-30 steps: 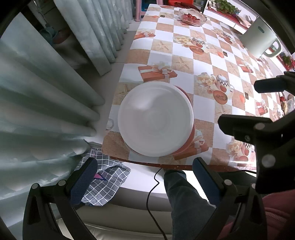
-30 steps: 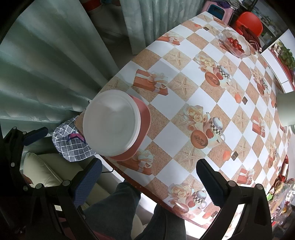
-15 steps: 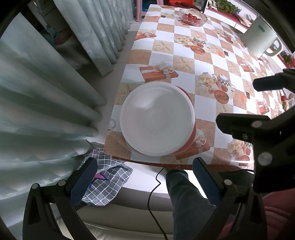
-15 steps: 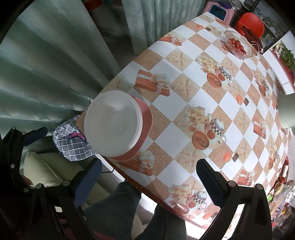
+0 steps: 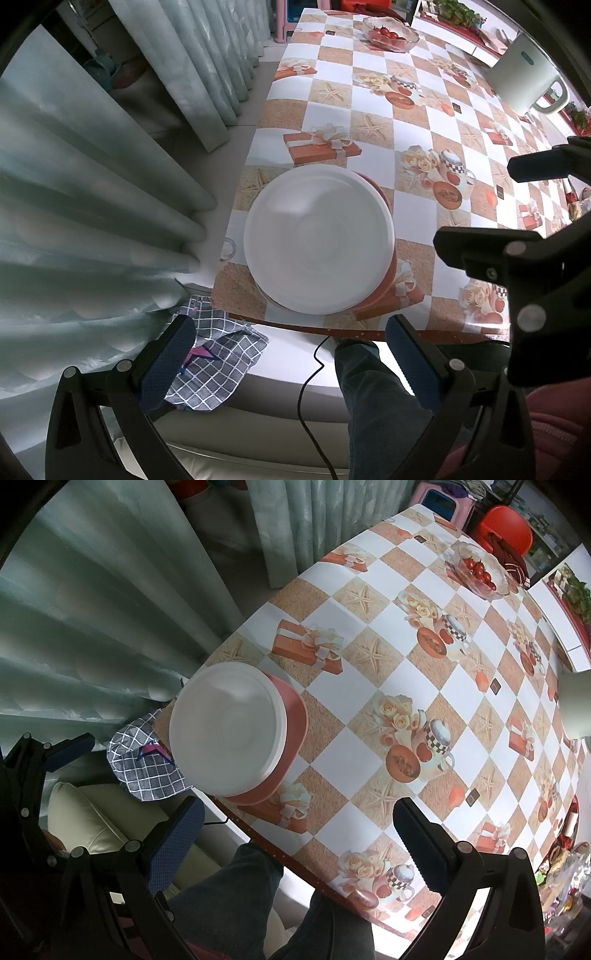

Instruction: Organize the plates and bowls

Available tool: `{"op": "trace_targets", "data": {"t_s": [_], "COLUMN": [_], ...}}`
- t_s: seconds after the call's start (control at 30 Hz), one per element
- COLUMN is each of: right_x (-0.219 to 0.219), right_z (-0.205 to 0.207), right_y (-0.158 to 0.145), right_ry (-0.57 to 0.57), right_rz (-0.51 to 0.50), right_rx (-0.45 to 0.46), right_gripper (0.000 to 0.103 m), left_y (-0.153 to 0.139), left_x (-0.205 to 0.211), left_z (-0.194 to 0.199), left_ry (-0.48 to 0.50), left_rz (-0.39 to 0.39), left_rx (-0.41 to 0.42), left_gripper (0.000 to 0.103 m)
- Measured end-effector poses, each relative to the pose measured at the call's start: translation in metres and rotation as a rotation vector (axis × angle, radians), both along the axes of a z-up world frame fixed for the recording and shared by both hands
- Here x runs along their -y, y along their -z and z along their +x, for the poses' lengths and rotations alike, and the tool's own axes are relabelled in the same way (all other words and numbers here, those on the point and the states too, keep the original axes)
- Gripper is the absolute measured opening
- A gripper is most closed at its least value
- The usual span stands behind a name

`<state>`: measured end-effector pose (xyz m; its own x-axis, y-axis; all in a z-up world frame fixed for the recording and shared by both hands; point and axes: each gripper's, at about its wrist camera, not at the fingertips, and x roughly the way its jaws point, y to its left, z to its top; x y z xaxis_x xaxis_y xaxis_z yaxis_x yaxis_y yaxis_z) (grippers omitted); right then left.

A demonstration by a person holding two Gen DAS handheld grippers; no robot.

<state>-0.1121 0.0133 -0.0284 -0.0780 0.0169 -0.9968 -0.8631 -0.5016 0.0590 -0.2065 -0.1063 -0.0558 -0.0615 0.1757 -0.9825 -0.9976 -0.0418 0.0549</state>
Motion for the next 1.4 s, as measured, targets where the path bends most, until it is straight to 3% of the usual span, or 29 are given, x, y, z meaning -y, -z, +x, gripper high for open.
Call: {"op": "trace_targets", "data": {"t_s": [1.4], "right_x": [-0.0082], "right_z": [-0.0032], "right_y": [0.0081], "right_ry": [-0.011], "right_rz": [-0.028], "right_rx": [-0.004], "right_gripper": [0.103], "left_y": [0.0043], "left_x": [-0.0045], "left_z": [-0.0037], "left_ry": [-0.008], "left_rz": [-0.017], "left_rx": [-0.003], "left_gripper": [0.103]}}
